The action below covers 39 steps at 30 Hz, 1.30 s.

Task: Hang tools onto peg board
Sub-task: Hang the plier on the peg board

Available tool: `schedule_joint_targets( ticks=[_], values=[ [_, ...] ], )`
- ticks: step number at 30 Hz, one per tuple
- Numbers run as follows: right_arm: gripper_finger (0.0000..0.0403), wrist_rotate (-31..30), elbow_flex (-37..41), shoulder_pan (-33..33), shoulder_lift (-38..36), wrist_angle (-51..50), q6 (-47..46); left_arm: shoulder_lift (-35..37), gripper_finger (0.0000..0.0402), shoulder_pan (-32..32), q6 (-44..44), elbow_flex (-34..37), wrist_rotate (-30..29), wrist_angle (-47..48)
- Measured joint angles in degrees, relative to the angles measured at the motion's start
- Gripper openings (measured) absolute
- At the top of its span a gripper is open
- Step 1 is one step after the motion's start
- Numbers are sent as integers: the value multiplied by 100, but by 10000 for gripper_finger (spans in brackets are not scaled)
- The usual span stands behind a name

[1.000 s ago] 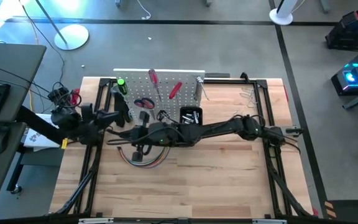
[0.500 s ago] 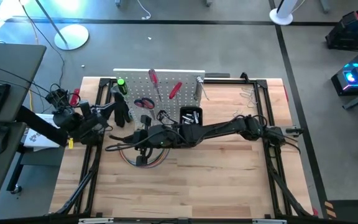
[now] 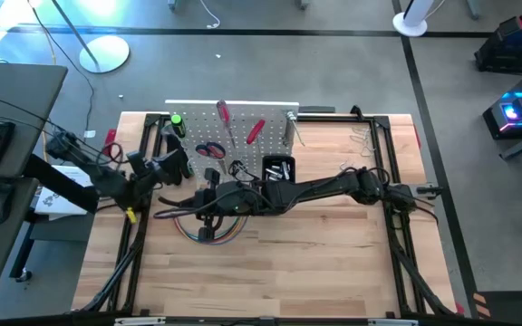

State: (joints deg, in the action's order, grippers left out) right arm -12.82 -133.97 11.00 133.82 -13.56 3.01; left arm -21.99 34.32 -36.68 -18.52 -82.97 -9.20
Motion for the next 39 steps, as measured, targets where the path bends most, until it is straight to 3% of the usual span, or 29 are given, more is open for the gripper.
schedule_joint_targets(
  ticks=[4, 10, 16, 22, 39],
  values=[
    [24, -2, 0, 14, 0, 6, -55, -431, 0, -131, -159, 2, -660, -536],
    [24, 117, 0, 35, 0, -79, -190, -327, 0, -338, 1204, -4, -693, -1165],
    [24, 269, 0, 35, 0, -82, -218, -311, 0, -906, 1283, -4, -694, -1161],
    [24, 325, 0, 28, 0, -81, -280, -346, 0, -1448, 1211, -4, 269, -1072],
    [24, 545, 0, 26, 0, -79, -366, -620, 0, -2806, 834, -4, 1482, -994]
  ],
)
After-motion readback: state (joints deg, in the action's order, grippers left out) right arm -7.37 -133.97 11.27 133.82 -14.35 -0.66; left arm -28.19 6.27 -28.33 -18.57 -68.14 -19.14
